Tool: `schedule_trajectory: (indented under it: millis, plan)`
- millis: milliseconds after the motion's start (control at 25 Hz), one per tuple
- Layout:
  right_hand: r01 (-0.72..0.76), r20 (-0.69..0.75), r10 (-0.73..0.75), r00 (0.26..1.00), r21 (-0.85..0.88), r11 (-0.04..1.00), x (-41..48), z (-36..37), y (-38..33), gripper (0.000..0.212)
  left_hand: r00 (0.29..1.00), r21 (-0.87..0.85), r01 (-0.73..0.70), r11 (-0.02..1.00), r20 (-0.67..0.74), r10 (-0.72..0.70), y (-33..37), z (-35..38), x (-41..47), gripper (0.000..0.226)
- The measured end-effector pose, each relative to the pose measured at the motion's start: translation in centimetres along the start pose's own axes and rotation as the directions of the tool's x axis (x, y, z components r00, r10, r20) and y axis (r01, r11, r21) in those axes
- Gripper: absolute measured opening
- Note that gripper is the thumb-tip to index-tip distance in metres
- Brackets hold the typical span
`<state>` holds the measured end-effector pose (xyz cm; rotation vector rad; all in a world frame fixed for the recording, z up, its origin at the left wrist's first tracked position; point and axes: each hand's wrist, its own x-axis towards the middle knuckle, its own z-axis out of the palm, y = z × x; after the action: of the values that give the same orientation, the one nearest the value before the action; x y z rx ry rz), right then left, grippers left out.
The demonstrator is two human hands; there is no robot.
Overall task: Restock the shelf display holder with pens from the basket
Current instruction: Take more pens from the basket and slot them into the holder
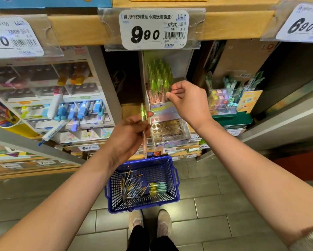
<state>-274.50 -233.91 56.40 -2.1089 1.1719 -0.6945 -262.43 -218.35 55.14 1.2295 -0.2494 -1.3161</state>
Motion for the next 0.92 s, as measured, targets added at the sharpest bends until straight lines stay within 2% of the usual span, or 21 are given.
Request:
schedule_trajectory:
  millis: [80, 120, 160, 240, 360, 480, 560, 640, 760, 920]
  plan:
    - [-0.041, 0.029, 0.040, 0.999, 0.045, 0.998, -0.9, -0.3, 0.0, 0.013, 0.999, 0.049, -0.029, 0.998, -0.017, 0.030, -0.1, 0.5, 0.0, 0.025]
    - [-0.076, 0.079, 0.068, 0.995, 0.109, 0.991, -1.5, -0.3, 0.0, 0.007, 0.999, 0.038, -0.035, 0.999, -0.025, 0.036, -0.2, 0.8, 0.0, 0.031]
    - [-0.126, 0.163, 0.094, 0.982, 0.198, 0.972, -2.1, -0.3, -0.2, 0.001, 0.999, 0.010, -0.043, 0.999, -0.024, 0.043, -0.3, 1.1, 0.2, 0.036]
    - [-0.232, 0.342, 0.115, 0.933, 0.326, 0.916, -3.1, -0.2, -0.3, 0.006, 0.997, -0.027, -0.077, 0.997, -0.007, 0.077, -0.5, 1.7, 0.3, 0.038]
    - [-0.344, 0.453, 0.128, 0.882, 0.435, 0.832, -3.3, -0.6, 0.0, 0.004, 0.994, 0.016, -0.106, 0.994, -0.006, 0.106, -1.0, 2.3, 0.4, 0.018]
    - [-0.342, 0.368, 0.149, 0.918, 0.544, 0.766, -2.0, -2.1, 0.4, 0.007, 0.997, 0.055, -0.072, 0.996, -0.011, 0.072, -1.5, 2.0, 0.3, 0.009]
    - [-0.279, 0.216, 0.183, 0.959, 0.605, 0.746, -0.5, -3.5, 0.5, 0.007, 0.999, 0.050, -0.032, 0.998, -0.014, 0.032, -1.7, 1.5, 0.2, 0.008]
    - [-0.228, 0.080, 0.227, 0.971, 0.601, 0.766, 1.2, -4.9, 0.6, 0.007, 1.000, 0.029, -0.010, 1.000, -0.015, 0.011, -1.9, 1.1, 0.1, 0.013]
    - [-0.171, -0.028, 0.206, 0.978, 0.454, 0.875, 2.9, -5.7, 0.5, 0.013, 1.000, 0.030, -0.007, 1.000, -0.028, 0.008, -2.2, 0.7, -0.1, 0.019]
    - [-0.131, -0.076, 0.147, 0.986, 0.181, 0.975, 3.0, -4.4, 0.0, 0.017, 0.999, 0.038, -0.002, 0.999, -0.033, 0.004, -2.2, 0.6, -0.4, 0.021]
